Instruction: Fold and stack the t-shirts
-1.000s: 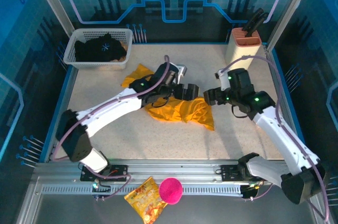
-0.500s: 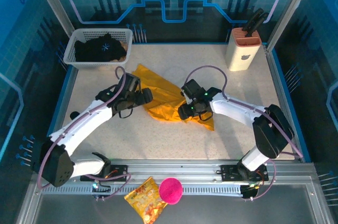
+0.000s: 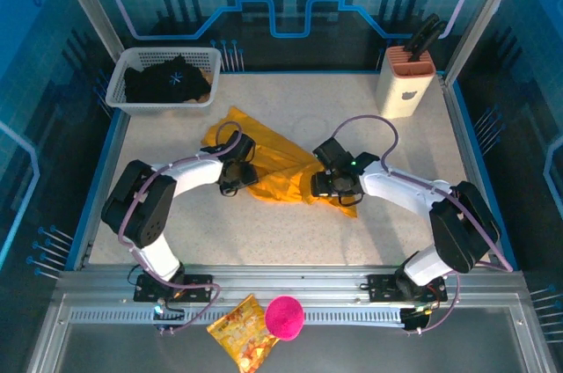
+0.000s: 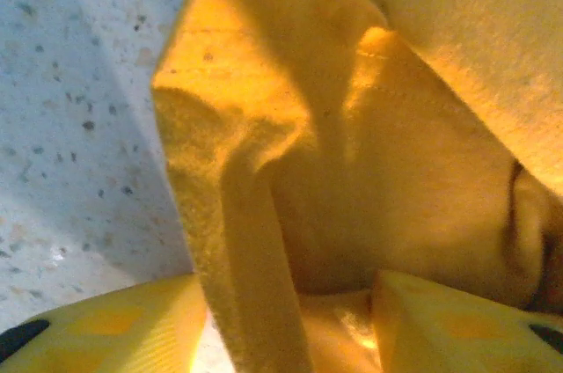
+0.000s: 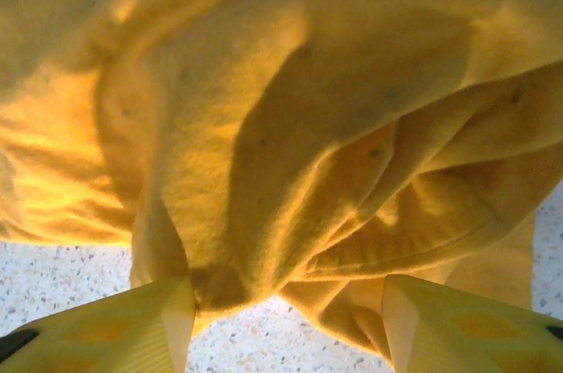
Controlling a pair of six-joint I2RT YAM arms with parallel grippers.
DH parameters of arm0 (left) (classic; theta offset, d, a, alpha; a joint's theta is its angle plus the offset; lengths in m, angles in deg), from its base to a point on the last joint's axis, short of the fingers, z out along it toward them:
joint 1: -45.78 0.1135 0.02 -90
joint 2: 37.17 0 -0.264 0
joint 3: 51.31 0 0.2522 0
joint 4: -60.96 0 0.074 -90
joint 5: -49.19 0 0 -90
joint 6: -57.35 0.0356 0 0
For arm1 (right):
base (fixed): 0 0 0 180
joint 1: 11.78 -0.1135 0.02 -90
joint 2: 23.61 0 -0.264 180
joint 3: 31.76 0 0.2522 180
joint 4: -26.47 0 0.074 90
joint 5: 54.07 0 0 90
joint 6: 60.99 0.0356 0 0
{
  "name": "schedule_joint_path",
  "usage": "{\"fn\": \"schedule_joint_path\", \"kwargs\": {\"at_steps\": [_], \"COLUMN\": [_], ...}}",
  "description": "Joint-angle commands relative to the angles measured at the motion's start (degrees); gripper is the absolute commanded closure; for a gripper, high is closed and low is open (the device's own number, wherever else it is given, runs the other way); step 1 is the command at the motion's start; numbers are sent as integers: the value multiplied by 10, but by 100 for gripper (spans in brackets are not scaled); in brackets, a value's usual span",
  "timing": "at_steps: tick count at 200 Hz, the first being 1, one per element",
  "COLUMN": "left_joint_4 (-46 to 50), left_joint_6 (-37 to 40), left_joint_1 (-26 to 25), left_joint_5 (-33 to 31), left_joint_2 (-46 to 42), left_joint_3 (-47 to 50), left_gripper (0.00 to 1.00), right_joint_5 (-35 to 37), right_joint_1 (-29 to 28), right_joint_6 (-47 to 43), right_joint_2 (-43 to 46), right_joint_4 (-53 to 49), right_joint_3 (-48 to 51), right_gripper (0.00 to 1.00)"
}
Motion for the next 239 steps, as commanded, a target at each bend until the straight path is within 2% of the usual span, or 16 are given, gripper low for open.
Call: {"fn": "schedule_joint_path", "kwargs": {"at_steps": [1,3,4,30,48,72,114,145,151,173,183,195,210,217,232,239], "left_joint_4": [-69,-69,-69,-78,-60,11,125,111,104,85,81,83,91,93,97,98], "left_joint_6": [8,10,10,18,31,67,117,98,91,77,76,78,83,85,87,87], "left_joint_1": [5,5,5,6,6,6,6,5,6,5,5,6,5,5,5,5], "left_joint_5": [4,7,8,35,33,17,5,33,38,44,38,34,33,35,39,40], "left_joint_2": [56,57,58,31,-30,-133,-249,-279,-281,-293,-301,-306,-306,-305,-303,-302], "left_joint_3": [-14,-16,-16,-11,-6,-30,-111,-99,-92,-68,-63,-66,-79,-86,-96,-98], "left_gripper": [90,99,100,100,100,100,100,100,100,100,100,100,100,100,100,100], "right_joint_5": [9,10,10,20,27,27,8,-88,-111,-179,-190,-188,-180,-178,-180,-181], "right_joint_1": [11,11,12,19,28,44,48,48,47,40,35,30,30,30,30,30], "right_joint_6": [16,15,15,6,-4,-32,-58,-61,-58,-30,-16,0,17,21,24,22], "right_joint_2": [5,4,4,0,3,8,27,32,30,27,27,24,14,5,-19,-31], "right_joint_4": [34,35,35,39,36,34,38,47,44,51,60,74,94,101,112,113], "right_joint_3": [6,5,5,-5,-11,-25,-36,-33,-34,-20,-6,12,30,32,27,20], "right_gripper": [47,48,48,69,86,100,100,100,93,53,43,37,36,39,52,62]}}
